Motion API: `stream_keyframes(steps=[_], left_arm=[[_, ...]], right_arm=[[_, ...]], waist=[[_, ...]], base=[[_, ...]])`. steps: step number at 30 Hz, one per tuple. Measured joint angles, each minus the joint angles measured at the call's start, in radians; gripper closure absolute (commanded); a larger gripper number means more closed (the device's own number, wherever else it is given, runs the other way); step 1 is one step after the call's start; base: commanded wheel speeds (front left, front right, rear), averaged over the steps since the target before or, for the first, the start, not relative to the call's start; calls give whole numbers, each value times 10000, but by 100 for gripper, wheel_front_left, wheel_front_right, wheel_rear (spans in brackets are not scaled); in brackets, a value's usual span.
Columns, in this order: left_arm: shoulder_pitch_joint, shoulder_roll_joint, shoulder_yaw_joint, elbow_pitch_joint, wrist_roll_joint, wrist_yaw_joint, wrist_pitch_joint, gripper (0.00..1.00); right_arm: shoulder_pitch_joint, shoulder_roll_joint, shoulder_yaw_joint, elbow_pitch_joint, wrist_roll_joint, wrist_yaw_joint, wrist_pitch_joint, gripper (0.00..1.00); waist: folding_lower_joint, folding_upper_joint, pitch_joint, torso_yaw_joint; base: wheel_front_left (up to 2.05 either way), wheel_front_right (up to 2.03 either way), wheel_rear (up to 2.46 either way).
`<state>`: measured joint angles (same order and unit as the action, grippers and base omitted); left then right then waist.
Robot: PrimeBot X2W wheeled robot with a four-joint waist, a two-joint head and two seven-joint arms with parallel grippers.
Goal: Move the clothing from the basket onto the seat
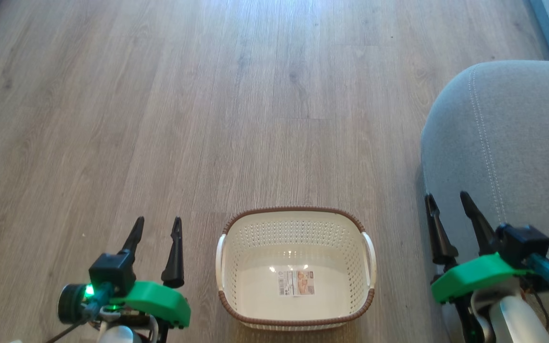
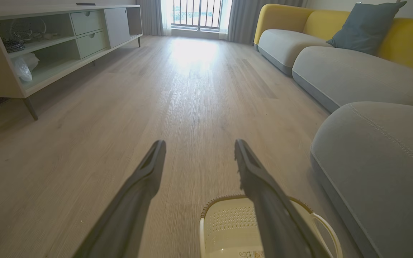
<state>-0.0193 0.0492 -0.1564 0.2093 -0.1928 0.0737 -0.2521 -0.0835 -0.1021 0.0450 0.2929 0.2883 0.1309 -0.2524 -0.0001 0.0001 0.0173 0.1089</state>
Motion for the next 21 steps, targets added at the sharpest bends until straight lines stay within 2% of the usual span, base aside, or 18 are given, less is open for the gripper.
stream_keyframes(steps=[12, 15, 21], left_arm=[[14, 0, 242, -228, 4, -19, 0, 0], [13, 0, 244, -236, -171, -286, 0, 0], [7, 0, 293, -280, -173, -366, 0, 0]], right_arm=[[203, 117, -73, 194, -157, 0, 0, 0], [180, 142, -75, 196, -159, 0, 0, 0], [140, 151, -81, 213, -159, 0, 0, 0]], waist=[[0, 0, 69, -33], [0, 0, 136, -52], [0, 0, 252, -82]], base=[[0, 0, 0], [0, 0, 0], [0, 0, 0]])
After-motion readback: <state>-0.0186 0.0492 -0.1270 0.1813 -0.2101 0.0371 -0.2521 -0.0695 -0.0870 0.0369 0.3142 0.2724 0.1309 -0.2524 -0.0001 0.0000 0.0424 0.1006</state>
